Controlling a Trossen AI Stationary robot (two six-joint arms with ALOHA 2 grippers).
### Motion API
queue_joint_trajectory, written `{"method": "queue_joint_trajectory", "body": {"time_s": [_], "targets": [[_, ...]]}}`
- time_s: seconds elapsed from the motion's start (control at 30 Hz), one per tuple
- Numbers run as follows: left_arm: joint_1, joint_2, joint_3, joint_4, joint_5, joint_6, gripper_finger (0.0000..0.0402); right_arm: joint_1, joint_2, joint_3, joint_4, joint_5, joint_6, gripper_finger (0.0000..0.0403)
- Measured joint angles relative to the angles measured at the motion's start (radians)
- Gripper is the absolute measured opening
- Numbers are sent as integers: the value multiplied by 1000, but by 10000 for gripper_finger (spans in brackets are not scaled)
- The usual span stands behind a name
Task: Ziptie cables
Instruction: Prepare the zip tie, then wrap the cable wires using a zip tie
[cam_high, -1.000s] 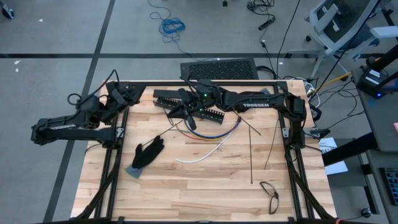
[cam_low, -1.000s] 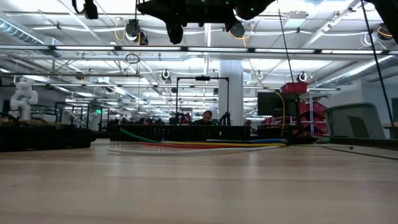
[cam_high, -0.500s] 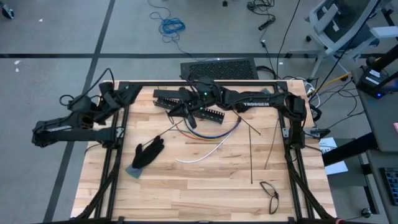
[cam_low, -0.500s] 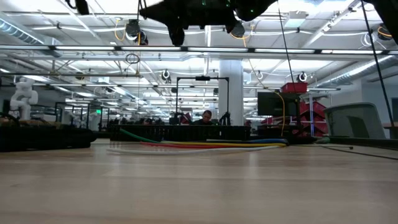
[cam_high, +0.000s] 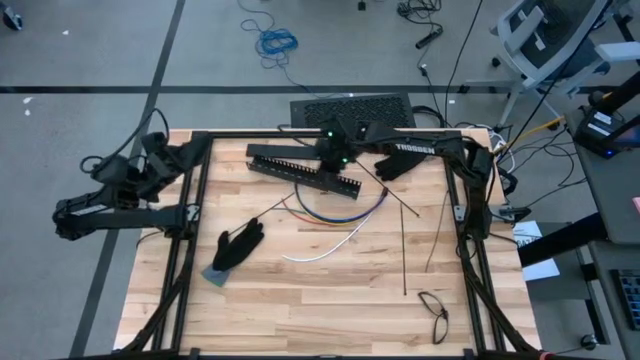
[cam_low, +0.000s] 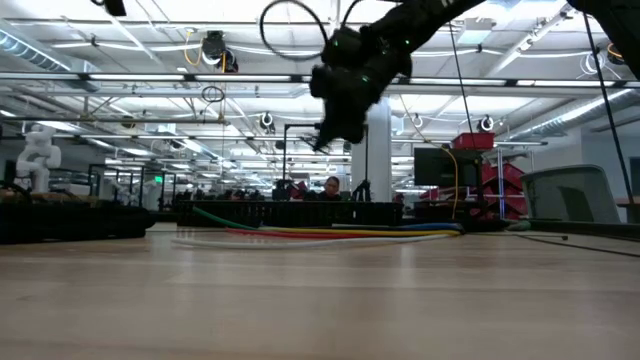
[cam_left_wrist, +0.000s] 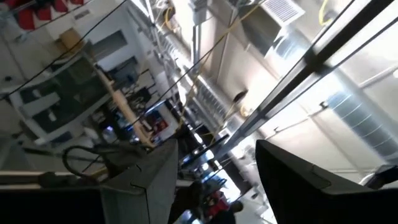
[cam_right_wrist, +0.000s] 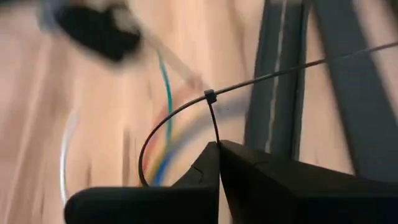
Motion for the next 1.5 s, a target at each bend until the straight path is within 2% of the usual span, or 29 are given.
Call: {"method": "queue_joint_trajectory", "body": {"time_s": [0.17,0.3,0.4,0.53,0.67,0.77,0.87,0.97,1.13,1.27,1.5], "targets": [[0,0,-1,-9,0,69,212,5,-12,-78,-229,66,-68,0],[0,0,-1,-8,0,78,212,-3,-92,-209,-231,187,-19,0],[0,0,-1,-7,0,90,212,-38,-195,-307,-210,265,65,0],[0,0,-1,-7,-1,93,212,-99,-399,-449,-225,378,158,0],[1,0,-1,-7,-10,117,212,-130,-568,-587,-261,405,256,0],[1,0,-1,-8,-21,118,212,-126,-646,-669,-330,445,304,0],[1,0,-1,-7,-28,118,212,-114,-683,-738,-426,499,363,0],[1,0,-1,-8,-32,118,212,-118,-702,-809,-452,501,379,0],[1,0,-1,-6,-54,116,212,-127,-700,-868,-390,498,400,8],[1,0,-1,-5,-64,117,212,-163,-696,-865,-370,518,413,40],[1,0,-1,-1,-62,116,212,-203,-696,-865,-314,520,467,125]]}}
